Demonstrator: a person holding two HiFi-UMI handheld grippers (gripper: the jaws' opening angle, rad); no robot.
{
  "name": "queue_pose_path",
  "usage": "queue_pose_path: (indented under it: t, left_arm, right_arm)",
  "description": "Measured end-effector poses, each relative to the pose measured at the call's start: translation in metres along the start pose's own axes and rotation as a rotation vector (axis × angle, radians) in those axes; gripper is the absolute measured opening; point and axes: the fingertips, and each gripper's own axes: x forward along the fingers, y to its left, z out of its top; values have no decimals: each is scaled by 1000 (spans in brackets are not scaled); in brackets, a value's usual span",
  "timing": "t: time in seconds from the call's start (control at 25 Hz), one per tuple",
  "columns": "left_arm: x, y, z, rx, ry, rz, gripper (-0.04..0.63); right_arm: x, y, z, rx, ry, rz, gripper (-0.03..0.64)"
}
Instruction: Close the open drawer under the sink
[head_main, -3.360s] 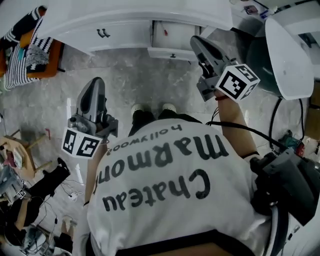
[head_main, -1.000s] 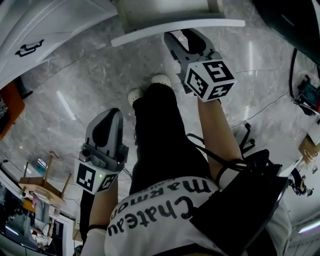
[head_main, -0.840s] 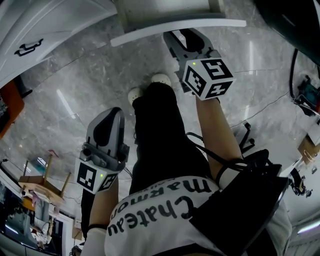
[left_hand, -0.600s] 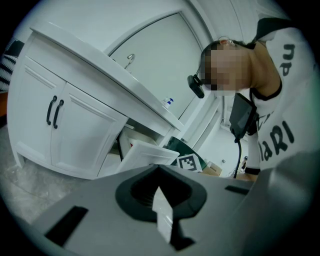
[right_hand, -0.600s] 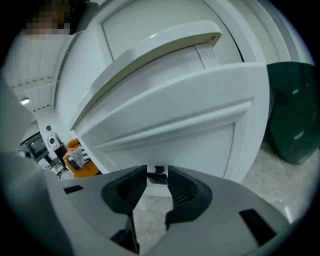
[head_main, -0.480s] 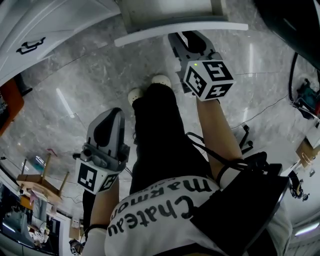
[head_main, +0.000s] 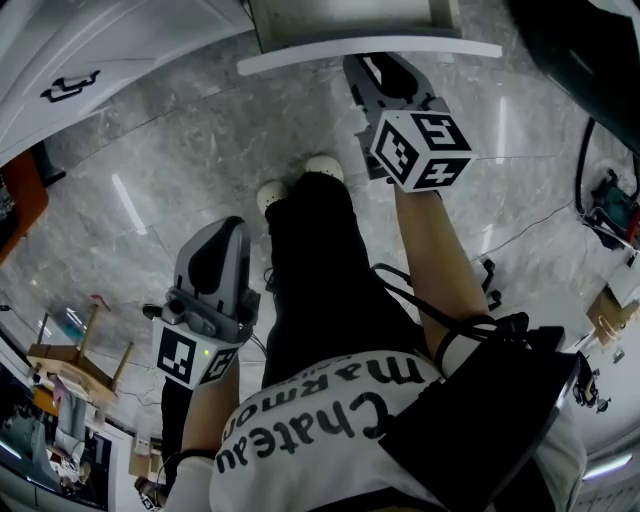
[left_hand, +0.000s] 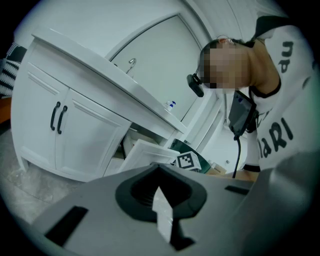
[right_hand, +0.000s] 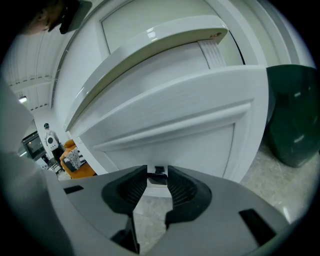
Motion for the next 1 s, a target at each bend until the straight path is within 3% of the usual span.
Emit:
queue_pose_path:
  t: [1.0]
  left_arm:
    - [6, 21, 16, 15, -44, 44, 9]
  right_arm:
    - [36, -5, 29, -28, -10, -20, 130]
